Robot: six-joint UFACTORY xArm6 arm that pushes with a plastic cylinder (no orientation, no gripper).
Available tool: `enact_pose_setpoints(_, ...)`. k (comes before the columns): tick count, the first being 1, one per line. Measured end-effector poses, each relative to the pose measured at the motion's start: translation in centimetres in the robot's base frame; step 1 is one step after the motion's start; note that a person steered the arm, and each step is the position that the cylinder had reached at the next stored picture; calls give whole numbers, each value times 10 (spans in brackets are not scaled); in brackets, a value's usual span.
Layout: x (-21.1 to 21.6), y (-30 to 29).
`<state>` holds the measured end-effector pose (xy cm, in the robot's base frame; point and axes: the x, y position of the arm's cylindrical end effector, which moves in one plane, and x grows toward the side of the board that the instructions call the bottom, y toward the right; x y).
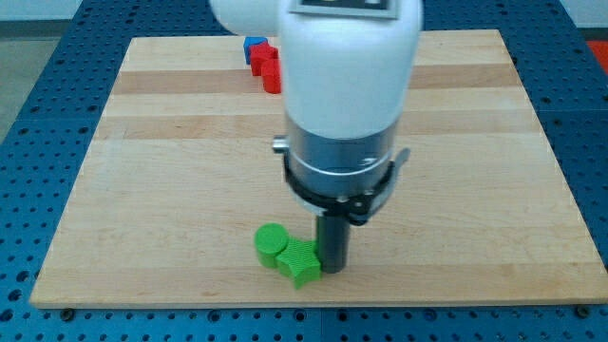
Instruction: Slide the green star along with green circle towards center left
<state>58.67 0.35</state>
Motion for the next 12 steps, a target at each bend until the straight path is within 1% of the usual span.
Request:
enact_pose_setpoints(2,-1,-78)
enact_pose_setpoints(3,-2,-99)
enact_pose_setpoints(4,0,-106)
enact_pose_setpoints(6,31,-103)
enact_pose_setpoints(7,31,-127)
enact_pose_setpoints(8,22,-150)
enact_pose_setpoints(9,5,-158)
enact_pose_setpoints(11,-53,-163)
enact_pose_setpoints(12,-79,-188)
